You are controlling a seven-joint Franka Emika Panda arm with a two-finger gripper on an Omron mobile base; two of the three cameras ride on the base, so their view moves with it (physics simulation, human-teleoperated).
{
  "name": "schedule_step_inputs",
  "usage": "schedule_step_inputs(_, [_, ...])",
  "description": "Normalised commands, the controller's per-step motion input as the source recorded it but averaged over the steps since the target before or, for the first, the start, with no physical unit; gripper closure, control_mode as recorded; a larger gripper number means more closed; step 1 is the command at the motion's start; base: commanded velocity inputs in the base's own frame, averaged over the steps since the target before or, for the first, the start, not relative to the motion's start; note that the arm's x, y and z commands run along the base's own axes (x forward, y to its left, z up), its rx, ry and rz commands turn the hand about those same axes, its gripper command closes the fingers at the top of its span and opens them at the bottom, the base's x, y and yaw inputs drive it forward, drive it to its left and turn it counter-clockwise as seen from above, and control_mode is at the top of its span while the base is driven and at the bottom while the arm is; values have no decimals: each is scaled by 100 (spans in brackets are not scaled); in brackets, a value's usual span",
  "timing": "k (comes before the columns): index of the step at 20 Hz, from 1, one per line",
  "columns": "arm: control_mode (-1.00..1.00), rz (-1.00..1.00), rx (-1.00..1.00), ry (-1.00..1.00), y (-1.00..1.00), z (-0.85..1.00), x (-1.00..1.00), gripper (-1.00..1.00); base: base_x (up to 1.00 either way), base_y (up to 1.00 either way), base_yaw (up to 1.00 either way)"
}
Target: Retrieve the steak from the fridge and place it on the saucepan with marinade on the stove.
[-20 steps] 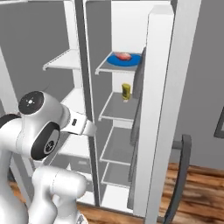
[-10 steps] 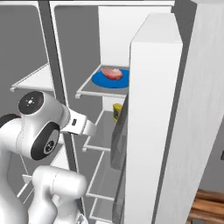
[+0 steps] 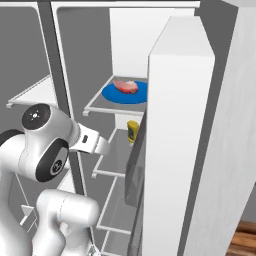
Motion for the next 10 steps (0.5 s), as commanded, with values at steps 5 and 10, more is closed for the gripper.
schedule_step_inputs(5, [100, 0, 0, 0, 0, 0, 0, -100, 41, -5, 2])
schedule_step_inputs(10, [-100, 0, 0, 0, 0, 0, 0, -100, 0, 0, 0])
